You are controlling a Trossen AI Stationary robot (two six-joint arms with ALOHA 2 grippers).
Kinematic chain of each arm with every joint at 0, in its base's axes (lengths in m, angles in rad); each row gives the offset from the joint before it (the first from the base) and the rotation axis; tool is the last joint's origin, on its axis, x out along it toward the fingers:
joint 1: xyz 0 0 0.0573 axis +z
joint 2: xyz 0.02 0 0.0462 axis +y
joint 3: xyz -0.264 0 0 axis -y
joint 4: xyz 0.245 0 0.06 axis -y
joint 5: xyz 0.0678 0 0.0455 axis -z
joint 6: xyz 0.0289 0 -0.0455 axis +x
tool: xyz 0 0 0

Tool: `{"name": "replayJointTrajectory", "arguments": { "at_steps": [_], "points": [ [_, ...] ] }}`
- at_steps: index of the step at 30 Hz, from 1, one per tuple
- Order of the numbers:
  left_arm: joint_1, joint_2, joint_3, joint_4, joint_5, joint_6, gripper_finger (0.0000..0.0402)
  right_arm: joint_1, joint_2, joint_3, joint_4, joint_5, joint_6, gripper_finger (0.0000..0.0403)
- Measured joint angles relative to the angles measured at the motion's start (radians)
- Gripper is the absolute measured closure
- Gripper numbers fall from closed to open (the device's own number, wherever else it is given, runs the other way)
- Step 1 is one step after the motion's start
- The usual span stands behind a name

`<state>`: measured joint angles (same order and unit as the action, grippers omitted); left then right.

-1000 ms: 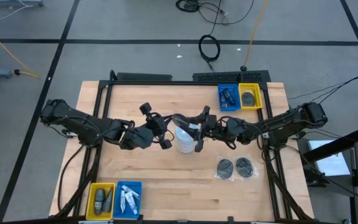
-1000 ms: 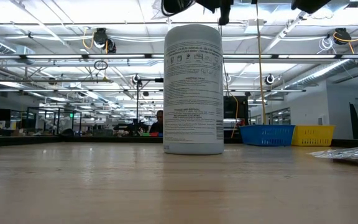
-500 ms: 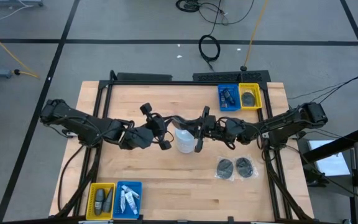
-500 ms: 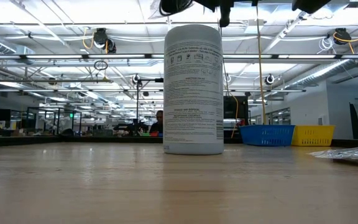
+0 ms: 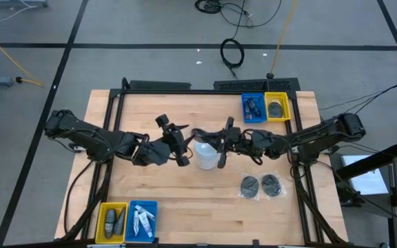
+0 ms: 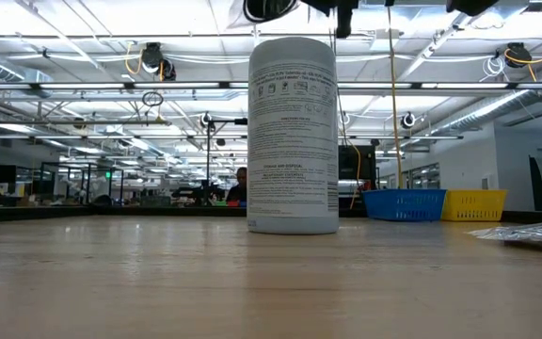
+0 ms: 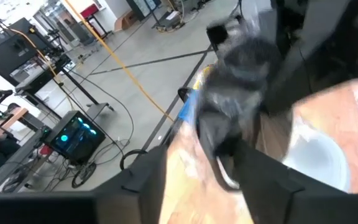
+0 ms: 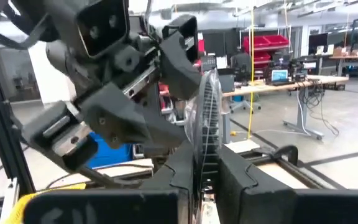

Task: Pick & Place Travel size toiletries
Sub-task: Put the black hairbrush into the top yellow bin

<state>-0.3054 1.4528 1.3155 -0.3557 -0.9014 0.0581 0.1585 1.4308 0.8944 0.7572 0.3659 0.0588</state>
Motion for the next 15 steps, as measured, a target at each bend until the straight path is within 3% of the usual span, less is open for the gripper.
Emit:
{"name": "replayJointTrajectory", "arguments": {
  "at_steps": [7,15],
  "points": [
    [-0.016,0.001,0.000,-0.052,-0.021,-0.020,0.0166,0.000,-0.029,0.000,-0.064,0.013,0.002,0.0381],
    [-0.053,0.001,0.000,-0.089,-0.104,-0.038,0.0173,0.000,-0.090,0.000,-0.203,0.030,0.016,0.0381]
  ]
}}
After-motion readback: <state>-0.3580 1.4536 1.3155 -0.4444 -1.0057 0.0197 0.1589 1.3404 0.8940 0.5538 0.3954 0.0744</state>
